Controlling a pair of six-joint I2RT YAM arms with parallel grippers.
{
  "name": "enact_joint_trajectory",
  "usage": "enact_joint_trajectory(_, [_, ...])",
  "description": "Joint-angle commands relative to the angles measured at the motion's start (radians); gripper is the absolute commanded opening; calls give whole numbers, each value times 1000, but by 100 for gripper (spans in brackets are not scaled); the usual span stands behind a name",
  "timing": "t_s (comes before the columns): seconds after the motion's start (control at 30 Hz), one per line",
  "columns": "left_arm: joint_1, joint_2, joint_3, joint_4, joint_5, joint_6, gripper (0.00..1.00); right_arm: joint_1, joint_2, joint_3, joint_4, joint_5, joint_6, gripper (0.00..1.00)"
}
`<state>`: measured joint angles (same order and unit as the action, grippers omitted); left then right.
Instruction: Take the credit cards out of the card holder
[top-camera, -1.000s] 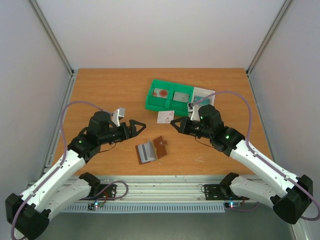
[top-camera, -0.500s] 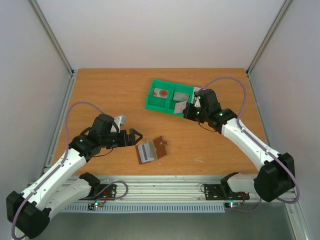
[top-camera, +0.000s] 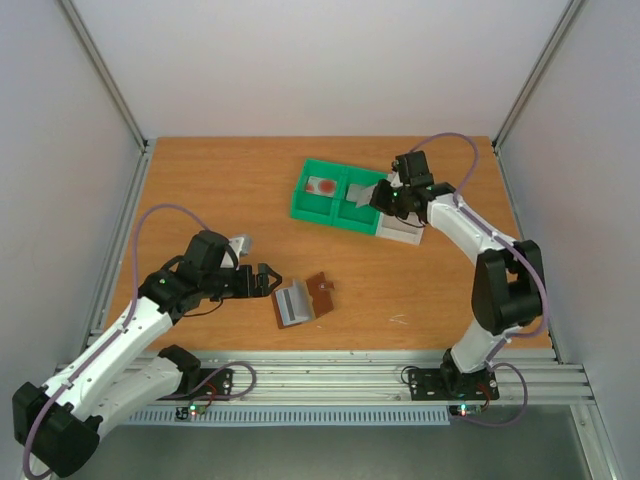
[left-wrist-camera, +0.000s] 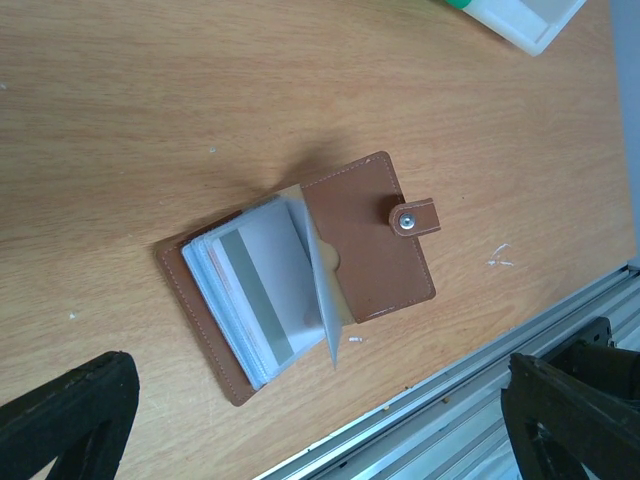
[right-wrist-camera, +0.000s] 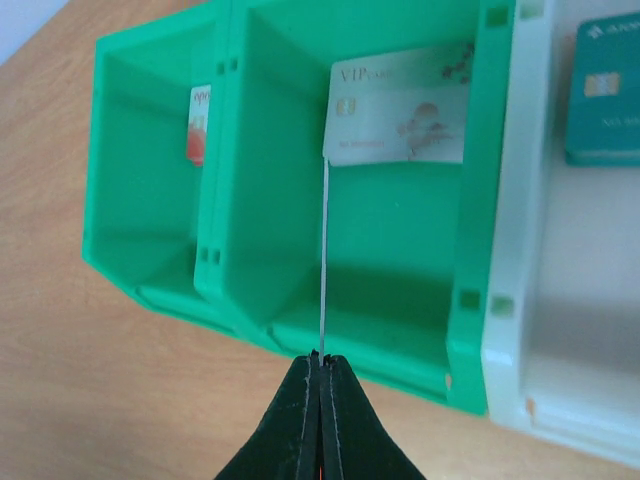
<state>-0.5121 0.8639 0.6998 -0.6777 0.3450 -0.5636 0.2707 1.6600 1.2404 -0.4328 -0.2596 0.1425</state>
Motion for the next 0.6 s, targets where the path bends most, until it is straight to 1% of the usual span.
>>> enact_joint_trajectory(0.0, [0, 7, -1, 11, 1, 9, 99, -14, 86, 95, 31, -25, 24, 1])
enact_joint_trajectory(0.2, [1, 11, 9, 9, 4, 0, 99, -17, 213, 198, 14, -20, 53, 1])
enact_joint_trajectory(0.57, [0, 40, 24, 11, 15, 1, 99, -39, 358, 334, -18, -55, 67, 1])
